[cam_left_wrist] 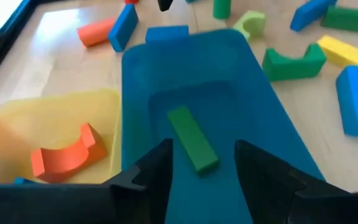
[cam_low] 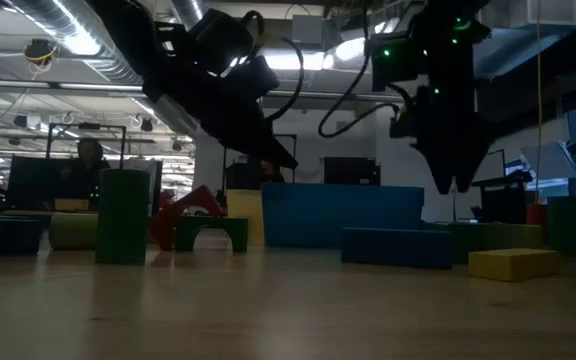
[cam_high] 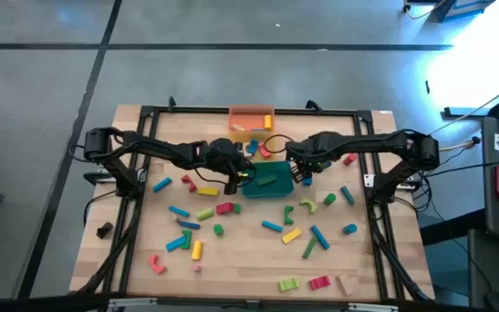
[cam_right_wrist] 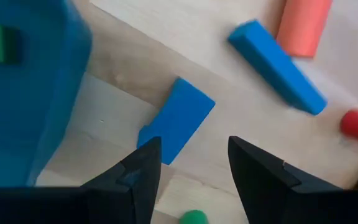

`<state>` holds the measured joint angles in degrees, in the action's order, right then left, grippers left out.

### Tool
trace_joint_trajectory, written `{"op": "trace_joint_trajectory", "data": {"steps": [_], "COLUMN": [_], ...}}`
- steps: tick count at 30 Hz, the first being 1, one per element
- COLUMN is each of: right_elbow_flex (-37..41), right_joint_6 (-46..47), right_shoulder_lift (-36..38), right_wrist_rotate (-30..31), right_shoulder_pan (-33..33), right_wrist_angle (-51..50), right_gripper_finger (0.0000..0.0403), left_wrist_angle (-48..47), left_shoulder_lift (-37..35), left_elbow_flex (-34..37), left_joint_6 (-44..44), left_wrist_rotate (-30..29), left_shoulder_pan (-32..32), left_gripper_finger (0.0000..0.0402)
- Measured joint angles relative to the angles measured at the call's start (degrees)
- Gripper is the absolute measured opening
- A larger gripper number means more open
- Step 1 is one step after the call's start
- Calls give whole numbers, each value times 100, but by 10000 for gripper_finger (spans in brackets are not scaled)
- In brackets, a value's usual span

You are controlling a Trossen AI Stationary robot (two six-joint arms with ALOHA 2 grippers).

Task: Sort blocks by size
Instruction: Put the blue arch block into the yellow bin

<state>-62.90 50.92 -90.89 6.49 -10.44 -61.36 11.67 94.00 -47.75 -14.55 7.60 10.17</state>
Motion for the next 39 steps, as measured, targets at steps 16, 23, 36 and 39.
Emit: {"op": "trace_joint_trajectory", "data": {"steps": [16, 23, 36, 39], "right_elbow_flex": [765, 1037, 1137, 1262], "right_joint_6": [1542, 1549, 1684, 1684], "right_shoulder_lift": [0, 7, -76, -96], "right_wrist_rotate": [320, 384, 430, 401], "right_shoulder_pan": [221, 221, 221, 221], "right_wrist_angle": [936, 1757, 1808, 1821], "right_gripper_finger": [186, 186, 186, 186], "left_wrist_angle": [-118, -119, -122, -123], "left_shoulder_lift": [0, 0, -2, -2], "left_elbow_flex": [0, 0, 0, 0], "left_joint_6": [-435, -435, -436, -443], "left_wrist_rotate": [2, 2, 2, 2], "left_shoulder_pan": [0, 0, 0, 5], "left_gripper_finger": [155, 155, 155, 155]}}
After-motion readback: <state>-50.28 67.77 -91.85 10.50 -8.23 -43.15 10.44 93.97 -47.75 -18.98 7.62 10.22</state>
